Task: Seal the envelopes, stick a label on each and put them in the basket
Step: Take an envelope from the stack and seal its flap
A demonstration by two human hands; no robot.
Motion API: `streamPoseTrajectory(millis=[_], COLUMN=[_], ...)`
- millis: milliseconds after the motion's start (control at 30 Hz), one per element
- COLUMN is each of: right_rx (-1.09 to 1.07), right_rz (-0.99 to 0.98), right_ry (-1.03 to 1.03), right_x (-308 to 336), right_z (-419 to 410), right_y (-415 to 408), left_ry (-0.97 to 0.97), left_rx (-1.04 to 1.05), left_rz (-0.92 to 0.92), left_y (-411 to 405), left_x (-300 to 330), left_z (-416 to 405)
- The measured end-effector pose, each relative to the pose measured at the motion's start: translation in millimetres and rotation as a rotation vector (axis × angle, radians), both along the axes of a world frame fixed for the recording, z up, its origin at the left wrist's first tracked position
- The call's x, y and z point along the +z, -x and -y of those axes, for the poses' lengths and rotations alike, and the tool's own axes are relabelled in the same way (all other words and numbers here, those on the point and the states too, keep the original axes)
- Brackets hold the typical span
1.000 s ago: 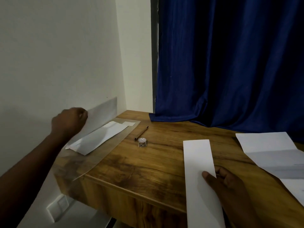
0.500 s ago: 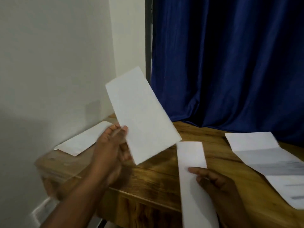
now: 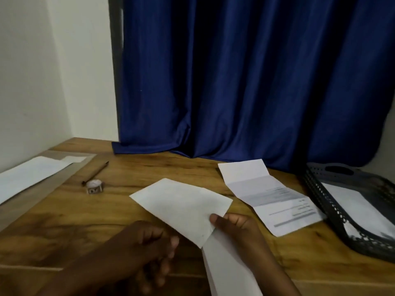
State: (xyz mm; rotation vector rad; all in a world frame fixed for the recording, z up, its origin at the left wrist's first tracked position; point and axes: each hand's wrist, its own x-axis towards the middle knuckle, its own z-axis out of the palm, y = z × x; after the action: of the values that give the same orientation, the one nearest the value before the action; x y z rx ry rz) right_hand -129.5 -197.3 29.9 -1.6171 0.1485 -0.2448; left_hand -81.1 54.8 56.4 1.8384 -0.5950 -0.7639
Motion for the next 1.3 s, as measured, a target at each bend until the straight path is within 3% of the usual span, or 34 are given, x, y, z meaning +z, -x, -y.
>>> streamPoseTrajectory(millis=[133, 233, 367, 533, 867, 1100, 1300], right_rx=[-0.028, -0.039, -0.052, -0.051, -0.051, -0.021, -0.143], right_rz=[0.006, 0.012, 0.014, 0.012, 0.026, -0.008, 0.004], right_ry=[0.035, 0.038, 0.084, 0.055, 0.018, 0.007, 0.027], right_x=[-4.0, -5.1, -6.1, -9.4, -6.1, 1.8, 3.5], right_z=[-2.0, -0.9, -2.3, -1.0, 1.1, -0.1, -4.8], right_y=[-7.2, -8.5, -7.8, -7.6, -6.9, -2.9, -6.7], left_ry=[-0.011, -0.071, -0.202, -0.291, -0.058, -0.024, -0.028], left_rx=[0.006, 0.078, -0.285, -0.36, -0.19, -0.154, -0.144], left_rz=[0.527, 0.629, 0.902, 0.976, 0.996, 1.026, 1.062], left_y=[-11.0, -30.0, -47.0, -71.5, -77.7, -77.9, -79.1], left_x=[11.6, 18.1, 19.1, 12.3, -14.3, -14.3, -13.0], left_z=[2.7, 19.9, 32.7, 58.7, 65.8, 65.3, 64.5])
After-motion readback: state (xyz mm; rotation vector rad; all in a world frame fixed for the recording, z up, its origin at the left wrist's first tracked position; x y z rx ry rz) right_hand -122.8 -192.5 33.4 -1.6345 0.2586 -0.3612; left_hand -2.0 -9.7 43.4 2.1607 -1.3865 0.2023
